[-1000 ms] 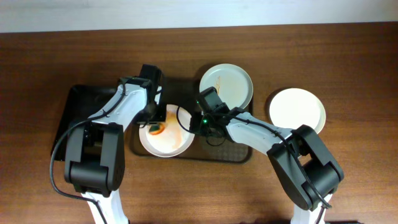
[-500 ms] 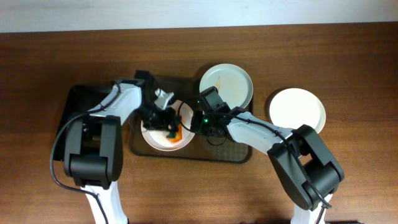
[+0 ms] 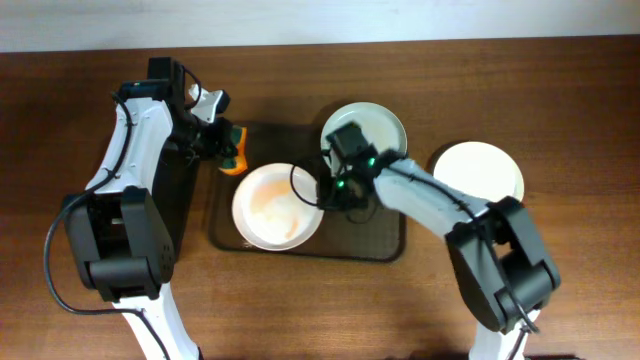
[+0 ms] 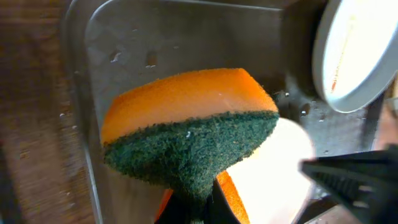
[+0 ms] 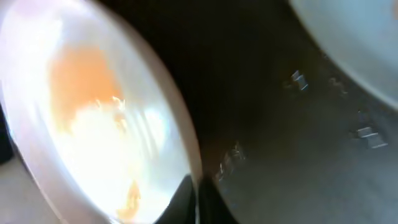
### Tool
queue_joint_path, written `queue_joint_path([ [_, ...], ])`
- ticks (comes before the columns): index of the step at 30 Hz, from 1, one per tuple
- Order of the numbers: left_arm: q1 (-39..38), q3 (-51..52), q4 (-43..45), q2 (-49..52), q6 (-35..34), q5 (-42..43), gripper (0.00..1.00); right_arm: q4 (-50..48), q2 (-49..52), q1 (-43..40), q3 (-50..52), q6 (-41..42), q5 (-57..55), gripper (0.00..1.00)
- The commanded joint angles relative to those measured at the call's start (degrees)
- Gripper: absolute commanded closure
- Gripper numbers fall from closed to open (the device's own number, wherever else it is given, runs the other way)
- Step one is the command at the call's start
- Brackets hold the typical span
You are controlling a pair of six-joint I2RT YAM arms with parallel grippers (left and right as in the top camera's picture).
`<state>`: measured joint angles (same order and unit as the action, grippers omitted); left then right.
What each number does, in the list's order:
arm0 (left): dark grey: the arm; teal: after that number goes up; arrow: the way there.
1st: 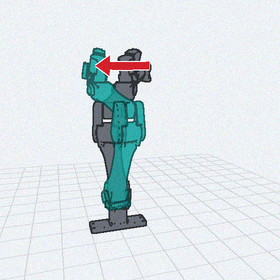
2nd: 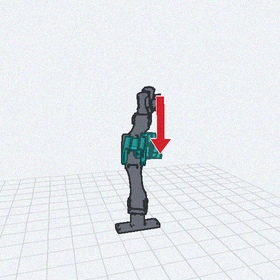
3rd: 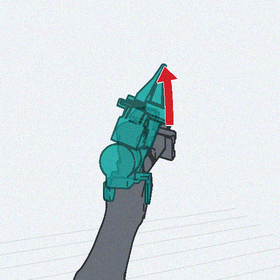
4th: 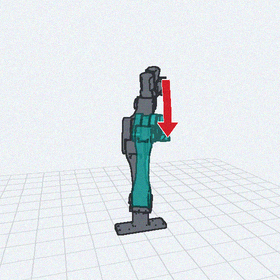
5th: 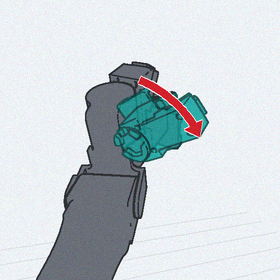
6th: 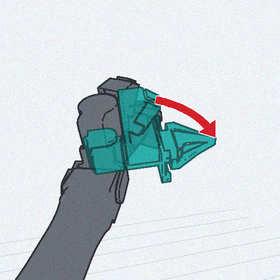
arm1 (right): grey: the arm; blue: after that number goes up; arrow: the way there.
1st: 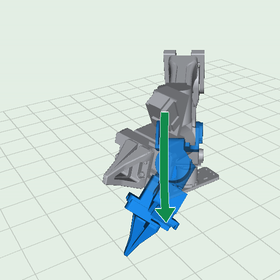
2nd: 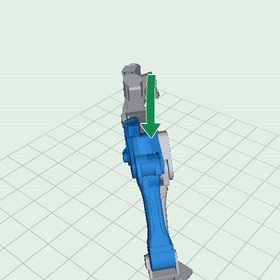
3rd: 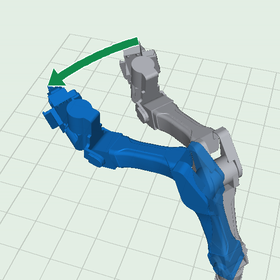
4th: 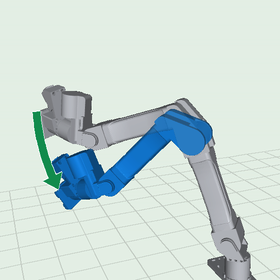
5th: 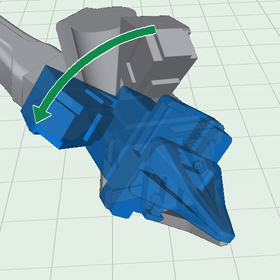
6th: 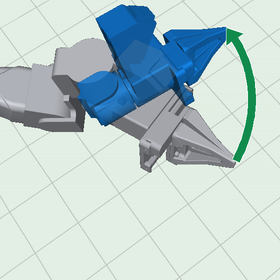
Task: Clean dirty plates on tray and stack at the side
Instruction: 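Lift the left plate and stack it on the first plate with the right gripper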
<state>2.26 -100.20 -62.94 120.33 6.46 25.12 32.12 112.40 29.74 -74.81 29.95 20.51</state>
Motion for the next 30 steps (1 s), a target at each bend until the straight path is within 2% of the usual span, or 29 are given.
queue_joint_path([
  [1,-0.22,-1.05,-0.85,0.00,0.31,-5.05,1.00,11.54,-8.52,-1.42,-7.76,-11.21,-6.05,0.96],
  [3,-0.22,-1.05,-0.85,0.00,0.28,-5.03,1.00,18.27,-14.62,-1.16,-8.66,-13.25,-17.92,0.96],
  [8,-0.24,-1.05,-1.07,0.00,0.28,-5.03,1.00,22.16,-20.76,0.02,-8.66,-13.20,-35.01,0.96],
  [11,-0.24,-1.05,-1.07,0.00,0.28,-5.03,1.00,22.75,-20.81,6.32,-8.66,-13.14,-49.13,0.96],
  [15,-0.24,-1.05,-1.05,0.00,0.28,-5.03,1.00,22.34,-20.52,20.81,-8.66,-10.97,-80.06,0.96],
  [20,-0.24,-1.05,-1.09,0.00,0.28,-5.03,1.00,20.00,-20.52,29.00,-8.66,-10.88,-102.16,0.96],
  [22,-0.24,-1.05,-1.11,0.00,0.28,-5.03,1.00,19.87,-20.52,30.67,-8.66,-10.88,-105.11,0.96],
  [26,-0.24,-1.05,-1.27,0.00,0.28,-5.03,1.00,19.52,-20.52,30.67,-8.66,-10.86,-102.12,0.96],
  [28,-0.24,-1.05,-1.27,0.00,0.26,-5.03,1.00,19.54,-20.52,30.62,-8.63,-10.86,-96.08,0.96],
  [29,-0.24,-1.05,-1.27,0.00,0.24,-5.03,1.00,19.54,-20.52,30.62,-8.63,-10.86,-89.83,0.96],
  [30,-0.24,-1.05,-1.27,0.00,-0.83,-5.03,1.00,19.54,-20.52,30.56,-8.63,-10.84,-77.75,0.96],
])
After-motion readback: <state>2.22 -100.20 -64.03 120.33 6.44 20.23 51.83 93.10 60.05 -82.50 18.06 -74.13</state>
